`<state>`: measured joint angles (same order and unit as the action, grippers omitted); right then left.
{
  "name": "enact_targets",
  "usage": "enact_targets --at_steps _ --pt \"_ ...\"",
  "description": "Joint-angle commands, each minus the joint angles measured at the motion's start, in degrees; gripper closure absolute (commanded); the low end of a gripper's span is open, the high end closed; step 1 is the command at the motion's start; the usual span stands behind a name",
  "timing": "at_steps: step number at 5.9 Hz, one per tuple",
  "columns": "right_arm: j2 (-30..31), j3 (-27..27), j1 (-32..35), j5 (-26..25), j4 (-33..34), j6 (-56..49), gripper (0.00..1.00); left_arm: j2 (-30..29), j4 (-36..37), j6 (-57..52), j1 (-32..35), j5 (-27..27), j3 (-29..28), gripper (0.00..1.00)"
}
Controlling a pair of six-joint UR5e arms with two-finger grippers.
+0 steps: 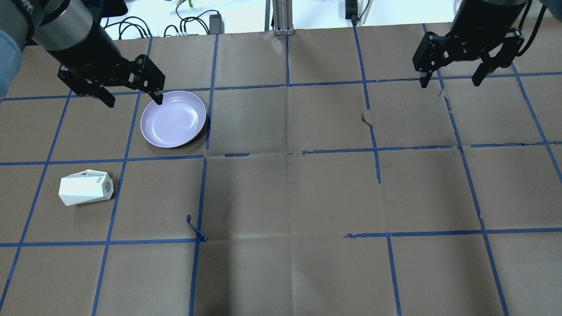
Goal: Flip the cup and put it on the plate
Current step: 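Move the left gripper down and back toward the white mug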
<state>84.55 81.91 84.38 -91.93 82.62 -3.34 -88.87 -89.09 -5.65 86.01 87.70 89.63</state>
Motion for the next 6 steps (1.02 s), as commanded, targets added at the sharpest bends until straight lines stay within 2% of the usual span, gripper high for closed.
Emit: enact_targets --at_steps 1,4,5,6 --pt "0.0 0.0 0.0 0.0 0.0 0.0 0.0 -0.1 0.3 -0.4 0.0 1.8 0.2 0.02" --pt "0.0 0.0 0.0 0.0 0.0 0.0 0.0 0.2 -0.4 -2.9 -2.1 1.0 -0.3 0.02" --pt "0.0 0.0 0.0 0.0 0.0 0.0 0.0 0.6 -1.4 -5.8 -5.6 1.2 -0.2 0.02" --pt "0.0 0.0 0.0 0.0 0.0 0.0 0.0 1.4 -2.2 -14.0 -10.0 1.7 1.3 0.01"
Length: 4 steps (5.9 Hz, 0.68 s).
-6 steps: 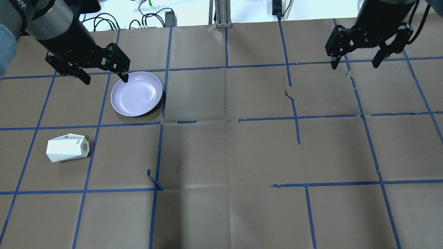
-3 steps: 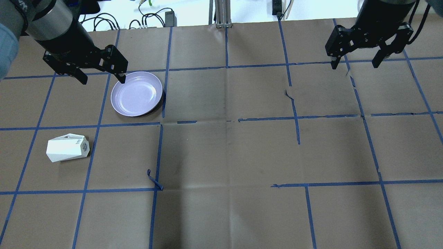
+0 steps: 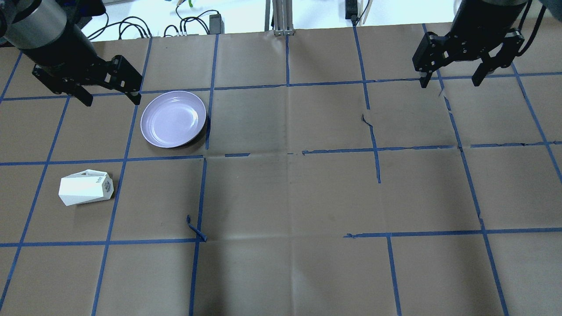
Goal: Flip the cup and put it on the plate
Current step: 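Move the left gripper down and back toward the white mug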
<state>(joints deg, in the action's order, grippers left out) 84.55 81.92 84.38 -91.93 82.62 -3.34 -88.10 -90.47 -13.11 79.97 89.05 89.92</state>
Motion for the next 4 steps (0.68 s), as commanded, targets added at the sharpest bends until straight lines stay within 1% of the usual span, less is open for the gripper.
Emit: enact_targets --at_steps 1,2,4 --pt "0.0 0.0 0.0 0.0 0.0 0.0 0.0 0.9 -2.3 -8.1 -9.1 0.3 1.3 0.01" --pt "0.0 0.0 0.0 0.0 0.0 0.0 0.0 0.8 -3.3 -9.1 -14.4 0.4 1.3 0.02" --pt "0.0 0.0 0.0 0.0 0.0 0.0 0.0 -1.0 -2.2 -17.6 -24.9 -0.5 1.7 0.02"
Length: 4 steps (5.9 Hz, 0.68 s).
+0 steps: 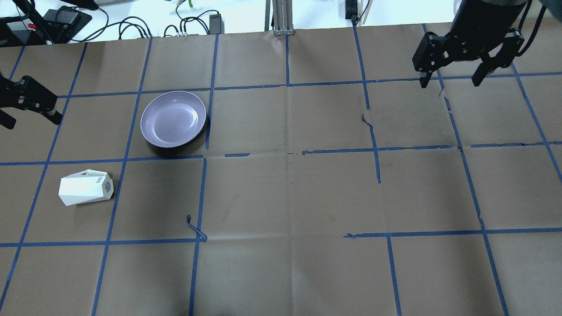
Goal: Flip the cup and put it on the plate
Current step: 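Move the left gripper down and back toward the white mug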
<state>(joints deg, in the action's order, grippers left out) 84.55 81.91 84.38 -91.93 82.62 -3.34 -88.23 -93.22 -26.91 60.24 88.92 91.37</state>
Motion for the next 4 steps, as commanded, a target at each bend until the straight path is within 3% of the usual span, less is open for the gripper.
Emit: enact_targets --at_steps 1,4 --pt "0.0 0.0 0.0 0.0 0.0 0.0 0.0 -3.8 0.8 -5.8 -10.5 -4.7 0.3 0.02" --pt "0.0 0.0 0.0 0.0 0.1 0.0 0.0 -16.8 0.8 -24.4 -21.0 -15.6 -0.2 0.02"
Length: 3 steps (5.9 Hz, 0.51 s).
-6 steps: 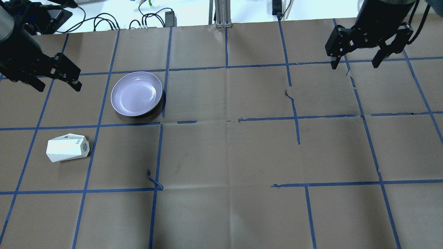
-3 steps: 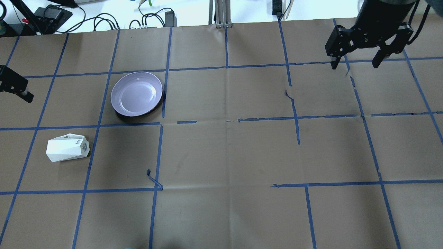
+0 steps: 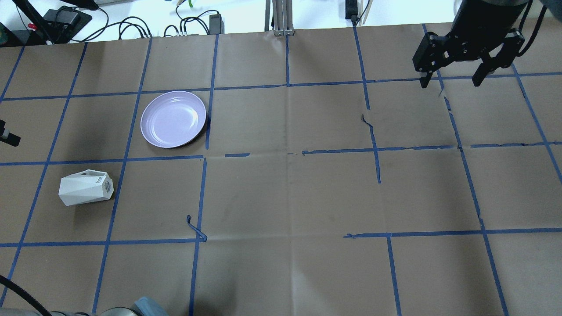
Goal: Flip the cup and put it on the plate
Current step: 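Lower the left gripper beside the mug and grasp its base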
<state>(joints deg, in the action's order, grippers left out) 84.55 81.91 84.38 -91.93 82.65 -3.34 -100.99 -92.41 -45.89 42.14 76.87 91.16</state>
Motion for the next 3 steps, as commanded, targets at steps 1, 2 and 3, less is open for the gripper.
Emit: enact_targets --at_steps 1,2,3 --pt "0.0 0.0 0.0 0.0 0.0 0.0 0.0 -8.0 -0.1 -10.5 -4.8 -7.4 0.0 0.02" --pt "0.0 0.0 0.0 0.0 0.0 0.0 0.0 -11.2 -0.4 -14.6 -6.4 -9.3 0.3 0.02" --pt "0.0 0.0 0.0 0.0 0.0 0.0 0.0 -14.6 -1.3 -19.6 -7.5 -13.9 0.6 0.02"
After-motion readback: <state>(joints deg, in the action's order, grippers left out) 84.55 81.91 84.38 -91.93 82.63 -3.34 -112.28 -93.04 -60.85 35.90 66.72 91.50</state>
